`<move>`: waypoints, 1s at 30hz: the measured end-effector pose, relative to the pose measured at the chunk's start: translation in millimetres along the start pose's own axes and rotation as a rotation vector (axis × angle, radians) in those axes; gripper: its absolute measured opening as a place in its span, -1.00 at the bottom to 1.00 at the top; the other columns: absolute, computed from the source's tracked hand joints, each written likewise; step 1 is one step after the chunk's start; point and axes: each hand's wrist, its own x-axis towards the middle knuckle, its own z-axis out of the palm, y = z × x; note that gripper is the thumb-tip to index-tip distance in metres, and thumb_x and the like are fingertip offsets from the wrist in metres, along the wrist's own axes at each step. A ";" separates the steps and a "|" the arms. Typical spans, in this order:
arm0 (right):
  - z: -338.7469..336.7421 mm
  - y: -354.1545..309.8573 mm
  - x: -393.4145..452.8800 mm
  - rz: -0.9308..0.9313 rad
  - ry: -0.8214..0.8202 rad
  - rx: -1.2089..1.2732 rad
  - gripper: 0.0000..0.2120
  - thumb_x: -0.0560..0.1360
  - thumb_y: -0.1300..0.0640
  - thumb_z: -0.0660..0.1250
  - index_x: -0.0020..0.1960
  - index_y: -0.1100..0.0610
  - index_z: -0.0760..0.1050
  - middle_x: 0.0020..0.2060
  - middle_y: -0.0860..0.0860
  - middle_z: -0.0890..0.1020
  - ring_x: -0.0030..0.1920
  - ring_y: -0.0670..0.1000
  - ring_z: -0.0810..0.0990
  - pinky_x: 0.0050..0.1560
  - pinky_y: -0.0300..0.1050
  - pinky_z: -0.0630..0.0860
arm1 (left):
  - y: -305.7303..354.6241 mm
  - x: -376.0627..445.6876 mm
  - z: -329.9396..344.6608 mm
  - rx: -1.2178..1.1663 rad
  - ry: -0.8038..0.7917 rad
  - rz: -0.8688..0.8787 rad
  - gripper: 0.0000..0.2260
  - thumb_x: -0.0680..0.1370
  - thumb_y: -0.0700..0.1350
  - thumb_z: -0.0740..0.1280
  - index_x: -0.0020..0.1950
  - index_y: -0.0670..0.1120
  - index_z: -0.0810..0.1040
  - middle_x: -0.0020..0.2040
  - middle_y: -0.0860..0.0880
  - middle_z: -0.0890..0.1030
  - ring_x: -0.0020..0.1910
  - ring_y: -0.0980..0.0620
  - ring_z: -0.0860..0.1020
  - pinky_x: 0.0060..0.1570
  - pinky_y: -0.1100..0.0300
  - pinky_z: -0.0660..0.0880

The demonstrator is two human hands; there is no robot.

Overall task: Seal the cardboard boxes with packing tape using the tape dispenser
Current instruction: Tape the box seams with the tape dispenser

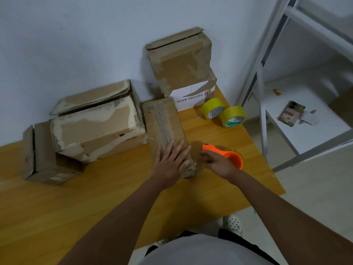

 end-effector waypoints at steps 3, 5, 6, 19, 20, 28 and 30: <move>-10.5 3.7 -3.1 0.023 0.042 0.002 -0.69 0.55 0.24 0.33 0.30 0.17 0.50 0.09 0.11 0.59 0.15 0.07 0.54 0.12 -0.13 0.45 | -0.2 0.4 0.6 -0.001 0.001 -0.001 -0.46 0.57 0.28 -0.42 0.56 0.24 -0.26 0.59 0.17 -0.27 0.56 0.04 -0.34 0.50 -0.17 -0.27; -14.1 3.5 -7.2 0.003 0.083 0.091 -0.78 0.53 0.24 0.37 0.18 0.16 0.55 -0.03 0.09 0.60 0.03 0.06 0.56 0.08 -0.04 0.46 | 0.3 0.0 0.1 0.000 -0.002 -0.002 -0.45 0.56 0.29 -0.44 0.55 0.24 -0.26 0.59 0.17 -0.27 0.56 0.04 -0.34 0.50 -0.16 -0.27; -15.2 3.7 -9.3 -0.007 0.094 0.139 -0.80 0.52 0.26 0.38 0.14 0.18 0.55 -0.08 0.09 0.59 -0.02 0.06 0.56 0.07 0.01 0.48 | 0.5 -0.1 -0.8 -0.012 -0.004 0.000 -0.45 0.56 0.29 -0.43 0.56 0.24 -0.24 0.59 0.17 -0.27 0.56 0.05 -0.35 0.50 -0.16 -0.28; -10.4 12.9 -23.0 -0.145 0.171 0.223 -0.64 0.52 0.21 0.39 0.25 0.03 0.35 -0.24 0.08 0.62 -0.15 0.10 0.64 0.00 0.13 0.55 | -28.8 -6.9 -8.8 -0.134 -0.056 0.252 -0.46 0.64 0.28 -0.05 0.60 0.21 -0.03 0.60 0.19 -0.19 0.56 0.03 -0.36 0.49 -0.12 -0.36; -9.8 13.2 -22.9 -0.154 0.186 0.200 -0.63 0.52 0.21 0.39 0.26 0.03 0.36 -0.23 0.06 0.63 -0.16 0.07 0.64 -0.01 0.13 0.56 | -30.3 -6.5 -6.4 -0.082 -0.043 0.263 -0.43 0.63 0.28 0.02 0.61 0.19 -0.04 0.61 0.16 -0.18 0.57 -0.02 -0.33 0.51 -0.16 -0.31; 0.1 15.9 -24.3 -0.168 0.312 0.159 -0.66 0.54 0.18 0.37 0.27 0.06 0.38 -0.21 0.04 0.64 -0.18 -0.07 0.64 -0.14 -0.15 0.53 | -21.5 -9.2 -0.9 0.028 0.076 0.253 -0.27 0.50 0.26 0.28 0.60 0.14 0.07 0.61 0.07 0.09 0.60 -0.12 -0.07 0.51 -0.20 -0.07; 2.1 14.6 -24.7 -0.189 0.355 0.130 -0.67 0.56 0.15 0.35 0.29 0.08 0.38 -0.22 0.04 0.65 -0.20 -0.12 0.63 -0.20 -0.29 0.50 | -16.0 -8.1 -1.6 -0.020 0.070 0.199 -0.25 0.46 0.41 0.21 0.58 0.18 0.09 0.59 0.09 0.12 0.60 -0.09 -0.06 0.52 -0.22 -0.08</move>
